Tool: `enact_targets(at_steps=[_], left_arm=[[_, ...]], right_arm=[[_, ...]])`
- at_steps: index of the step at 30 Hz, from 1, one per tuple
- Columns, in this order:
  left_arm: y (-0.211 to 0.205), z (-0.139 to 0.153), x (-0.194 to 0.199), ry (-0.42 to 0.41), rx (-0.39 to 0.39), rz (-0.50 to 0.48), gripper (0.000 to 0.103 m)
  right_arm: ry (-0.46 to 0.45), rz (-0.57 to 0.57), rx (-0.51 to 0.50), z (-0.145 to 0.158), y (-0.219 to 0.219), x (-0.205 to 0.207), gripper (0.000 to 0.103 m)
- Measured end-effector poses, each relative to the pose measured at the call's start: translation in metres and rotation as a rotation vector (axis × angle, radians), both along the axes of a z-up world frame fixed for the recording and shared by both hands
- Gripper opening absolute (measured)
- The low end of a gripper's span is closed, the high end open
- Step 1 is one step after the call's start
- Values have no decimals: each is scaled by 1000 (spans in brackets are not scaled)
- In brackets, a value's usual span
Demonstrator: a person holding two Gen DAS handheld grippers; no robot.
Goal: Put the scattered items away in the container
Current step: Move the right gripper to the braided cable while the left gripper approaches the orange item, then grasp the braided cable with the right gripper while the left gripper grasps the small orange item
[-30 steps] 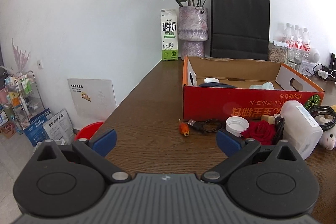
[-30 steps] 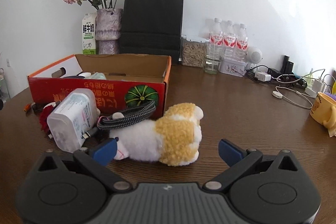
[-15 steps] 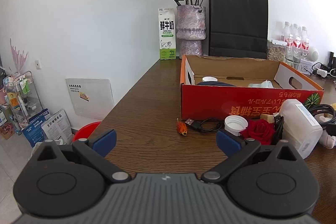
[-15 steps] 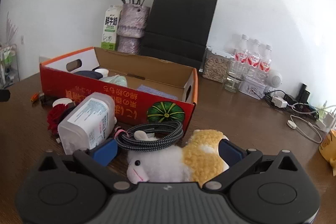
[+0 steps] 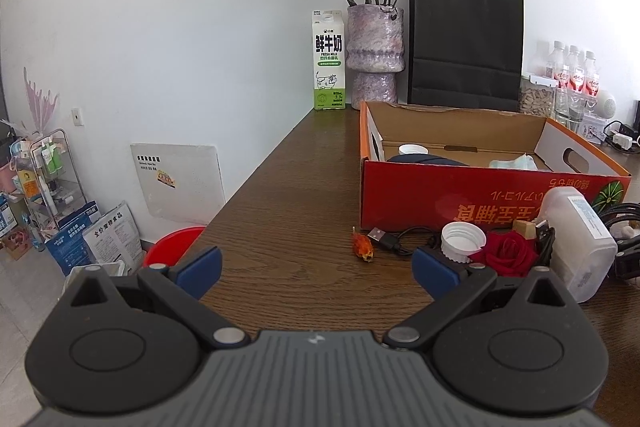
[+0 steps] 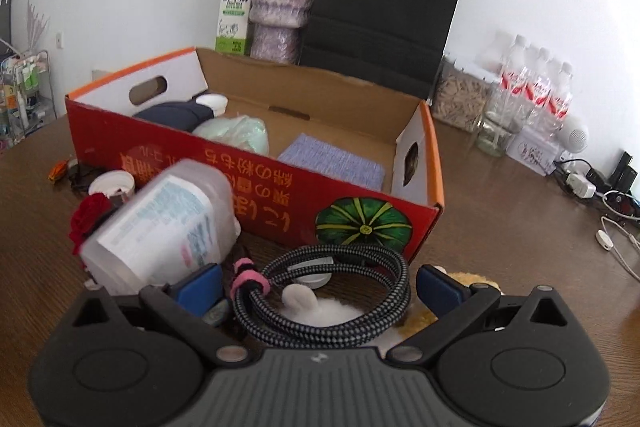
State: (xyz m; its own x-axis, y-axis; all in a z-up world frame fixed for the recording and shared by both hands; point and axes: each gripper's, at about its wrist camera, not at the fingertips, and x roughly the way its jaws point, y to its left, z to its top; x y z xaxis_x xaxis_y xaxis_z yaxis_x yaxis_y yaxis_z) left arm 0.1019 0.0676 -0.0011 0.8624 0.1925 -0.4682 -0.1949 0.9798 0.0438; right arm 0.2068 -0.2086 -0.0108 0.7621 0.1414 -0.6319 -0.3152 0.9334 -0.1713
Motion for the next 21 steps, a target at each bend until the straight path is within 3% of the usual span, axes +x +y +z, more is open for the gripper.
enact_targets(at_steps=[3, 7, 21], left_arm=[[2, -2, 2, 4, -6, 3, 103], [3, -4, 6, 17, -5, 6, 103], [1, -8, 17, 35, 1, -5, 103]], right_arm=[[9, 6, 5, -4, 0, 3, 103], [-1, 18, 23, -4, -2, 1, 91], [-67, -20, 62, 8, -12, -10, 90]])
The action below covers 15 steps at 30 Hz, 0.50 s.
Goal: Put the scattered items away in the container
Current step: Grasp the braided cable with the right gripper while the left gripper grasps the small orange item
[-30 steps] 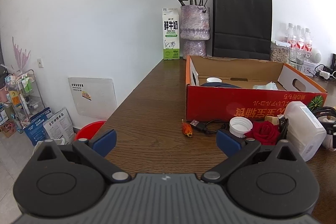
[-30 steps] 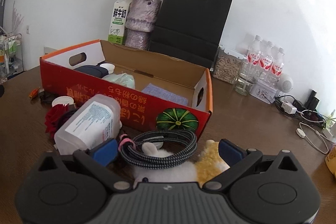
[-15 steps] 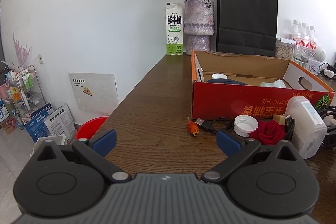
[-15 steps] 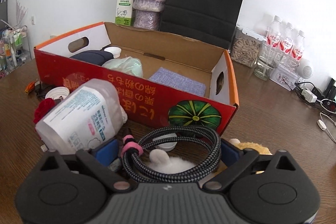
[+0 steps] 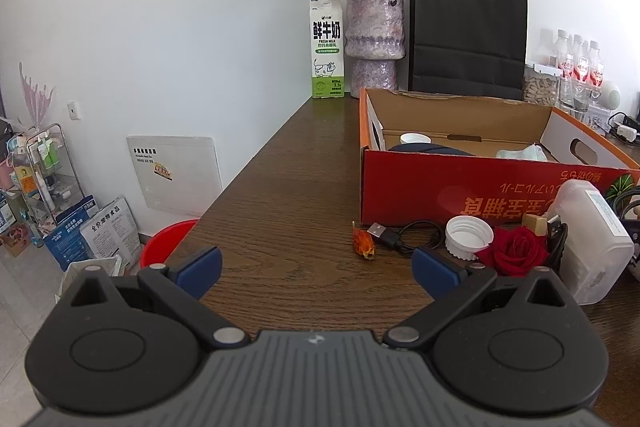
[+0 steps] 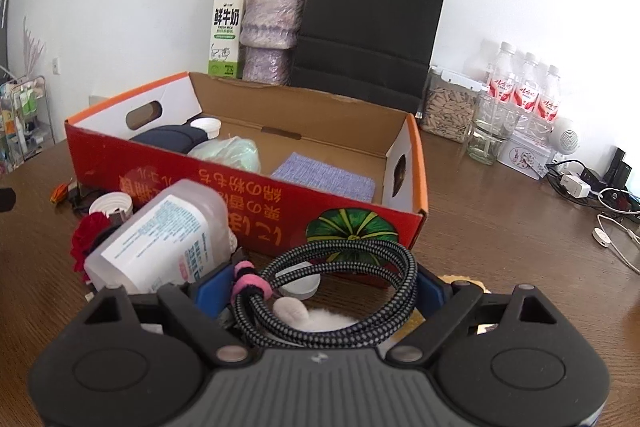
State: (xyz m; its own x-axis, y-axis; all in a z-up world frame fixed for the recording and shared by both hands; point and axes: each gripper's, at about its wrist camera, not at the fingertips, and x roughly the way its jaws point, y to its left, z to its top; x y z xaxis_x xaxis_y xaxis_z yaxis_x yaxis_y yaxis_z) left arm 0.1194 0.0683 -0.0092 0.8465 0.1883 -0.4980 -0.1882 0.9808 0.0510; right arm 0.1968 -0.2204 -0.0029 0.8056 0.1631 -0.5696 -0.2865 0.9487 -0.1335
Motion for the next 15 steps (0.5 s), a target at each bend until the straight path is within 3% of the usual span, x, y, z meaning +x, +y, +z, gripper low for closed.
enact_targets(at_steps=[8, 15], left_arm=[[5, -7, 33, 52, -14, 36, 101], [5, -16, 61, 128, -40, 17, 64]], right_arm=[[-42, -60, 67, 11, -10, -6, 90], [-65, -79, 104, 17, -12, -8, 90]])
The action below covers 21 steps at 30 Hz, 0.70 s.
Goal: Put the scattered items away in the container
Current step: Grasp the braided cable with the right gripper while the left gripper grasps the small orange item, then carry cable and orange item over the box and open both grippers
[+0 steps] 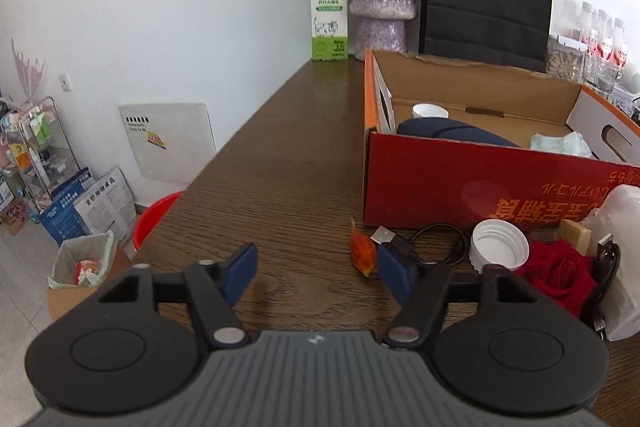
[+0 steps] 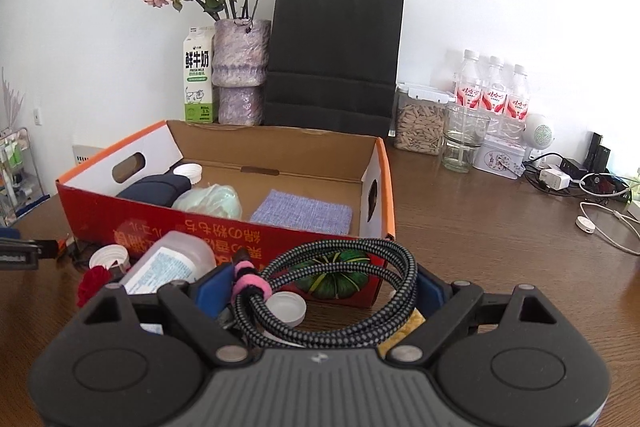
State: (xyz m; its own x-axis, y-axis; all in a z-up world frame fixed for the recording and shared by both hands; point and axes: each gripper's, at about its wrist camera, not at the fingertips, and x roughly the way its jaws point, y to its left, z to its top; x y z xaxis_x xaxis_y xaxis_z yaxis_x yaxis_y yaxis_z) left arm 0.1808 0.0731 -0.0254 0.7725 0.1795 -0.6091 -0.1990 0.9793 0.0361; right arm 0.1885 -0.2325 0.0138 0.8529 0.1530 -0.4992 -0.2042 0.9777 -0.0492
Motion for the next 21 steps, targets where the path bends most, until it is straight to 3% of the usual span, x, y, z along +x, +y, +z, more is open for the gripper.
enact_targets(at_steps=[3, 6, 8, 9, 21], left_arm=[[4, -3, 5, 9, -52, -18, 57], [5, -3, 6, 0, -55, -16, 41], [7, -3, 7, -5, -63, -21, 16], [8, -3, 7, -5, -73, -24, 12], [9, 11, -16, -87, -49, -15, 11]], right_arm=[[-4, 2, 4, 1, 2, -1, 90], [-6, 3, 7, 0, 3, -1, 90], [-5, 3, 11, 0, 3, -2, 90], [-6, 3, 13, 0, 3, -2, 90], [-19, -7, 32, 2, -2, -9, 90]])
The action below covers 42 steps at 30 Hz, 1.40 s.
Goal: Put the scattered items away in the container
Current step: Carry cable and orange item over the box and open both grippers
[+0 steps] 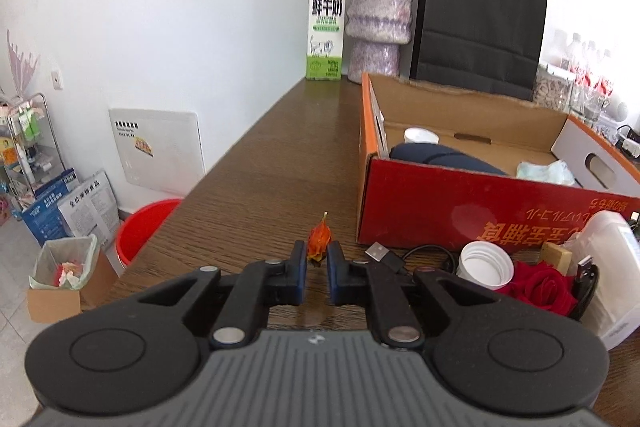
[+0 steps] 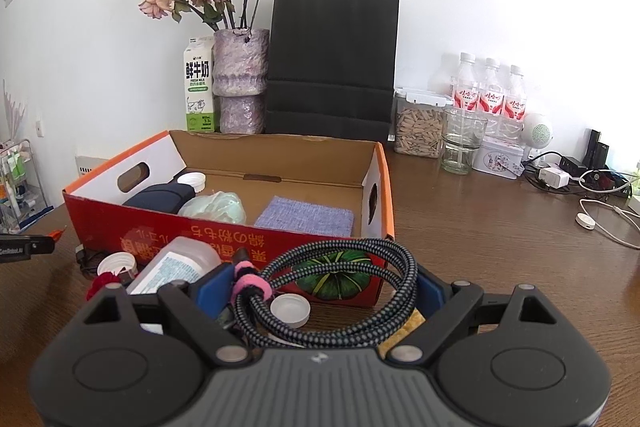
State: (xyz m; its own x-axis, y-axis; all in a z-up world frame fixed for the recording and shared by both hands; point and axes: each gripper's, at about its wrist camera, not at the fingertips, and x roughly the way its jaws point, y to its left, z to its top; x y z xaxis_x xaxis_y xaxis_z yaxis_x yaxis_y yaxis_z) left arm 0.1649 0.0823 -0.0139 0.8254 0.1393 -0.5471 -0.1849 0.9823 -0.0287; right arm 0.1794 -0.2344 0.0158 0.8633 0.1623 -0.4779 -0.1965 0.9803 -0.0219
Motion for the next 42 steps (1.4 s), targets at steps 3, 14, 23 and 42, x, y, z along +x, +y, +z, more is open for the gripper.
enact_targets(at_steps=[3, 14, 23, 42], left_arm=[[-1, 10, -9, -39, 0, 2, 11], [-28, 63, -13, -198, 5, -73, 11], [-75, 74, 31, -223, -12, -152, 11], [-84, 36, 100, -152, -34, -96, 11]], right_arm=[[-13, -1, 8, 4, -2, -3, 90], [-88, 0, 49, 27, 1, -1, 90], [-137, 40, 79, 45, 29, 30, 90], [-81, -11, 90, 11, 43, 98, 90]])
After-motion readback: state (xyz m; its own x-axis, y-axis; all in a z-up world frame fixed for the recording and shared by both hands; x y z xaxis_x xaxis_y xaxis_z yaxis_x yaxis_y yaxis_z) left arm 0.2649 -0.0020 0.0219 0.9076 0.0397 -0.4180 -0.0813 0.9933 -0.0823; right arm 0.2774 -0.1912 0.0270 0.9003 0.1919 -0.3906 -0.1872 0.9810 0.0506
